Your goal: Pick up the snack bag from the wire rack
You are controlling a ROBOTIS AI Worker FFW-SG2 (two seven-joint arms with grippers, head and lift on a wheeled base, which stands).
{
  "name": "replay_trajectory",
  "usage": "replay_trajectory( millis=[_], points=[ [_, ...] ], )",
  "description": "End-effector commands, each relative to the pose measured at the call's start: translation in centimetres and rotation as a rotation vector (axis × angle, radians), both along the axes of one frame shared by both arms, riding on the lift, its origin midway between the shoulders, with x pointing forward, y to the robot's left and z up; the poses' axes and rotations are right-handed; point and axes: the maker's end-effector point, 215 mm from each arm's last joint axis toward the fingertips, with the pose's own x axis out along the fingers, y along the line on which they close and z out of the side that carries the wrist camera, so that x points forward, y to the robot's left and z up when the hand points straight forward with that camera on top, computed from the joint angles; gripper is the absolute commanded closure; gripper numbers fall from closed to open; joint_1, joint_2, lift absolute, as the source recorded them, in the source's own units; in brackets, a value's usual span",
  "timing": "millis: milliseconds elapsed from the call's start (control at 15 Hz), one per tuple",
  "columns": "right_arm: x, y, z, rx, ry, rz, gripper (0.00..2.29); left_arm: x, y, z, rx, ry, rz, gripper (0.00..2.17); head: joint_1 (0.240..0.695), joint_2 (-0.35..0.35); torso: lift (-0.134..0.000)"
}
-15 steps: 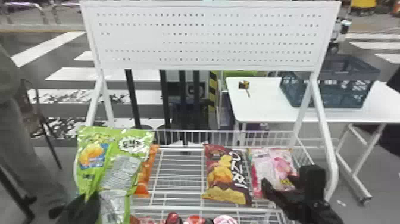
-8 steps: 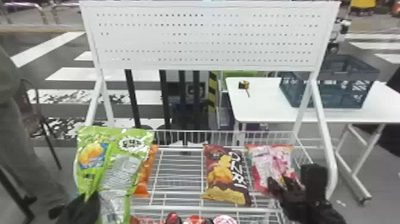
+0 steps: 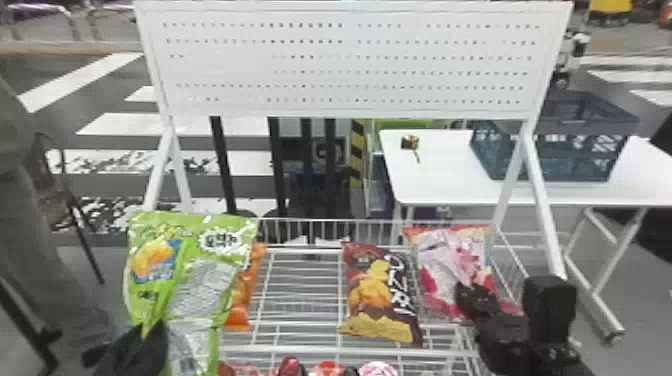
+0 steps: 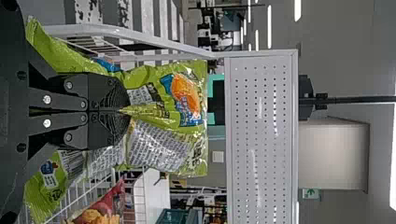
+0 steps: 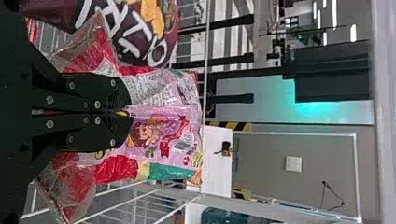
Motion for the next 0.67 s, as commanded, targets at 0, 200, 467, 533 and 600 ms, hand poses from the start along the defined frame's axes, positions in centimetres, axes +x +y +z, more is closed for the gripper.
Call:
replay_trajectory(
  millis=[0,200,467,533,600],
  points=[
    [-2.9,1.7,3.5,0.034,-0.059,0.028,2.25,0.0,0.0,0.0,0.000,-0.001,0.000,1.82,0.499,0.000,0.000],
    [-7.1,2.7,6.3,0.062,-0.103,0.045,2.25,0.1,-0.1,0.0,-0.001,-0.002,-0.001,1.82,0.499,0.000,0.000],
    [-12.7,1.2,8.0,0.061,-0.158,0.021,2.25,0.1,0.0,0.2,0.000,-0.007,0.001,1.82,0.499,0.000,0.000],
    [-14.2,0.8,8.1,0.056,-0.155,0.019,2.25,0.1,0.1,0.2,0.001,-0.007,0.003,1.82,0.499,0.000,0.000],
    [-15.4,0.4,8.5,0.047,-0.160,0.013,2.25,0.1,0.1,0.2,0.001,-0.007,0.005,1.82,0.499,0.000,0.000]
  ],
)
